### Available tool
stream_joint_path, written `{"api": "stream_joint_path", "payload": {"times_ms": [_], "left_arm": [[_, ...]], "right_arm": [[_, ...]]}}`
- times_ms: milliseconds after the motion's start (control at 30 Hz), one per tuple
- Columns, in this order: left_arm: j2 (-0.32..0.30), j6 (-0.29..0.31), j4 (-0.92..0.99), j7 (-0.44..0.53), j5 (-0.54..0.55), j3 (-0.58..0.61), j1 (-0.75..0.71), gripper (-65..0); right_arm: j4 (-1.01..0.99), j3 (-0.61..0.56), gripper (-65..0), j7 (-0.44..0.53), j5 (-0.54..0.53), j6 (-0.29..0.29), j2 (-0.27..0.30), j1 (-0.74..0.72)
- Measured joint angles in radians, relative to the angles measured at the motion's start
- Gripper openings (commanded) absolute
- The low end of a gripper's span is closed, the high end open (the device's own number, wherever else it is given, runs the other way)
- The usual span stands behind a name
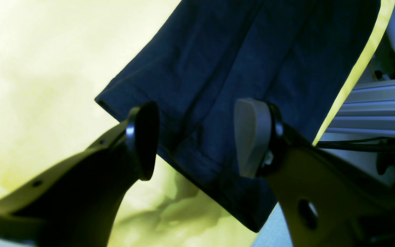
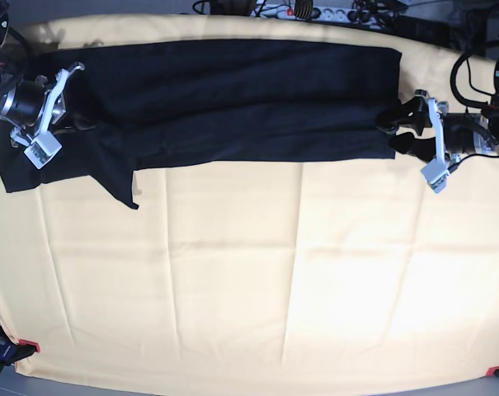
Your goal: Fold the T-shirt properly
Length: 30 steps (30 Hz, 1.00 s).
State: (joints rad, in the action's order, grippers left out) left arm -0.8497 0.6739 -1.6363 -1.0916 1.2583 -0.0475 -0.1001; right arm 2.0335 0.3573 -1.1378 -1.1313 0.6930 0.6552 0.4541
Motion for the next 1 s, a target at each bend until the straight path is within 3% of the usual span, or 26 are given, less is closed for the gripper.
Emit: {"api": "stream_joint_path", "payload": {"times_ms": [367, 500, 600, 867, 1000], "left_arm": [[0.0, 0.0, 0.0, 0.0, -0.001, 0.0, 0.0, -28.6], [0.0, 0.0, 0.0, 0.0, -0.001, 0.0, 0.0, -28.6], [0.0, 0.0, 0.0, 0.0, 0.0, 0.0, 0.0, -28.6], [0.0, 0.0, 0.0, 0.0, 0.0, 0.0, 0.0, -28.6], [-0.001, 0.0, 0.0, 0.0, 0.0, 0.0, 0.0, -28.6]], "right_arm": [[0.1, 0.0, -65.0, -0.169, 0.009, 0.0, 0.036, 0.092], [0.099, 0.0, -65.0, -0.173, 0.122, 0.0, 0.085, 0.094], [0.098, 0.0, -65.0, -0.171, 0.126, 0.0, 0.116, 0.109], [0.098, 0.0, -65.0, -0.168, 0.13, 0.0, 0.133, 0.191], [0.098, 0.0, -65.0, -0.169, 0.23, 0.0, 0.171, 0.23]]}}
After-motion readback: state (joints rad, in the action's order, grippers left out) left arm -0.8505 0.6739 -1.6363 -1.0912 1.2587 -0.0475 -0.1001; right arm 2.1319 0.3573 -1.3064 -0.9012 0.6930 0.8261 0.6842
